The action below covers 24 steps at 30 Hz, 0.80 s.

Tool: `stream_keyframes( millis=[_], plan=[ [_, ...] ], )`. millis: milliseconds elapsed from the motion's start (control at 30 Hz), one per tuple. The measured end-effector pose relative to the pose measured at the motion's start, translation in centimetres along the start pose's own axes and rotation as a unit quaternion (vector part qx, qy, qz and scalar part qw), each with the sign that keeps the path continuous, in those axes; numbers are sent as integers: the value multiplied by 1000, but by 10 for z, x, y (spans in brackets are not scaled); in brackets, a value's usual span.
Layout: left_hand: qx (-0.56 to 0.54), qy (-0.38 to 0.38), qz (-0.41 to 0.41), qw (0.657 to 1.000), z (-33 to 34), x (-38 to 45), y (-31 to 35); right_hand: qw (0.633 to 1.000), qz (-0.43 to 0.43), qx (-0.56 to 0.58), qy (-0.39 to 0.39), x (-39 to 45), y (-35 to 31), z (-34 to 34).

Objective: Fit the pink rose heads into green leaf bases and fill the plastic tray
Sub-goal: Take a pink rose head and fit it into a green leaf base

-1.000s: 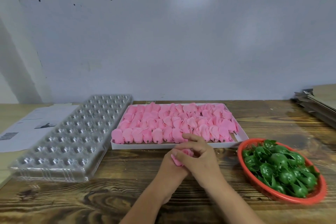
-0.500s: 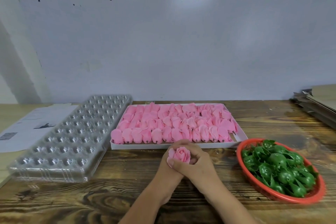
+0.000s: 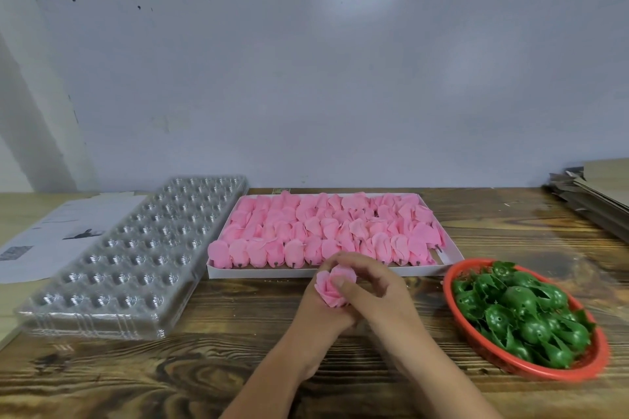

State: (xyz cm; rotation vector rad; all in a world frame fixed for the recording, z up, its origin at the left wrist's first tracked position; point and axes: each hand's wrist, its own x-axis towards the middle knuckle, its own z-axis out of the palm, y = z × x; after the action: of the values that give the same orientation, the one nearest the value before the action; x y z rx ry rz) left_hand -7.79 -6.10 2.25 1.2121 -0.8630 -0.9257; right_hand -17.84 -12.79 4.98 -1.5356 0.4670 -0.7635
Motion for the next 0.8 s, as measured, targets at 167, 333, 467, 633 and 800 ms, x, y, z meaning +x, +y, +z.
stream_keyframes(
  millis=[167, 333, 467, 633, 800],
  plan=[
    [-1, -5, 0, 1000, 1, -2, 0, 1000, -7, -21, 12, 2, 1, 3],
    [-80, 34, -31, 996, -6, -2, 1, 1000, 9, -13, -11, -3, 8, -3],
    [-84, 29, -42, 995, -5, -3, 0, 998, 47, 1, -50, -6, 7, -10],
    [-59, 21, -19, 998, -4, -3, -2, 993, 69, 83, -39, -2, 3, -15],
    [58, 0, -6, 998, -1, 1, -3, 998, -24, -56, -8, 2, -15, 2]
  ],
)
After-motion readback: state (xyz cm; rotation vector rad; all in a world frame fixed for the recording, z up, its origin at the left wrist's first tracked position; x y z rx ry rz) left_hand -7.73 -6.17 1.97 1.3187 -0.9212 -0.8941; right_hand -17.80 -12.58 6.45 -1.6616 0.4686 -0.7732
